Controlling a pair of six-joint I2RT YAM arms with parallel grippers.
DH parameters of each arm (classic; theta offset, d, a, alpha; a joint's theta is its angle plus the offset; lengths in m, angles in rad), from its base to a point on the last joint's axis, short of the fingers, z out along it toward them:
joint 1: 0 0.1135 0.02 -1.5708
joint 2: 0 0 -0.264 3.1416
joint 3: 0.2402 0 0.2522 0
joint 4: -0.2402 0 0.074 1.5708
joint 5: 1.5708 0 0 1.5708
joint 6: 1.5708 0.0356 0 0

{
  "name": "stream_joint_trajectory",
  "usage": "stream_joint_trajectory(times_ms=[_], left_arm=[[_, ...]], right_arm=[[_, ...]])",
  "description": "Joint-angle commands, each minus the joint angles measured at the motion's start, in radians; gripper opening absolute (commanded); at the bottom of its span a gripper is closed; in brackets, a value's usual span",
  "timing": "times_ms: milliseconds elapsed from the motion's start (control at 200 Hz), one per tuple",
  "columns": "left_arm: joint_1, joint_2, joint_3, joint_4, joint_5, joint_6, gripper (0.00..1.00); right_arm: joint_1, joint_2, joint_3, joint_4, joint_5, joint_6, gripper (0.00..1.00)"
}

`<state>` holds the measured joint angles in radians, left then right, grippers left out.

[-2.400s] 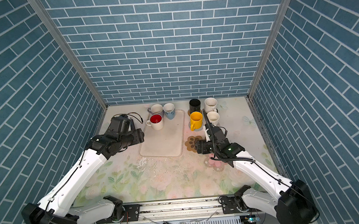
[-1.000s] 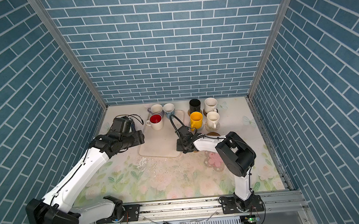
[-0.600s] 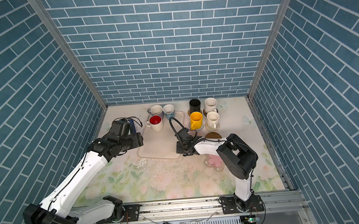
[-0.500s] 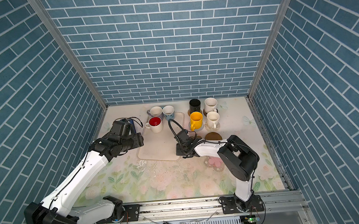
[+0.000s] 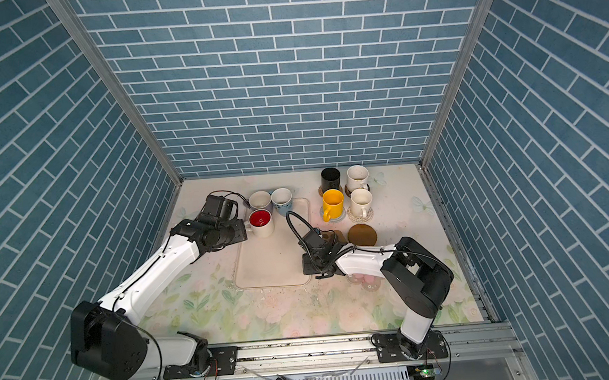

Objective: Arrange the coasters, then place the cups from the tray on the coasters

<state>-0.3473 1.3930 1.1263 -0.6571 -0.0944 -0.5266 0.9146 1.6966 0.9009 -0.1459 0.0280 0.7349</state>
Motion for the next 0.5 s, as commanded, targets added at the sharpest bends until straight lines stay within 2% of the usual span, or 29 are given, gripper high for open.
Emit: stream_joint_trajectory(times_ms=[0,135,225,490], left_arm=[[0.039,0.04,0.047,0.024,0.015,-0.007,0.6],[0.079,0.101,0.088,0.037,0.039,-0.009,0.56],[0.095,0.149,0.121,0.042,0.039,-0.006,0.52],[0.143,0.314,0.214,0.081,0.059,-0.007,0.42]], right_arm=[[0.027,-0.035,0.02,-0.113,-0.034,-0.152,0.18],[0.026,-0.053,0.036,-0.113,-0.018,-0.178,0.37],[0.026,-0.069,0.042,-0.108,0.007,-0.206,0.45],[0.012,-0.169,0.063,-0.074,0.091,-0.314,0.45]])
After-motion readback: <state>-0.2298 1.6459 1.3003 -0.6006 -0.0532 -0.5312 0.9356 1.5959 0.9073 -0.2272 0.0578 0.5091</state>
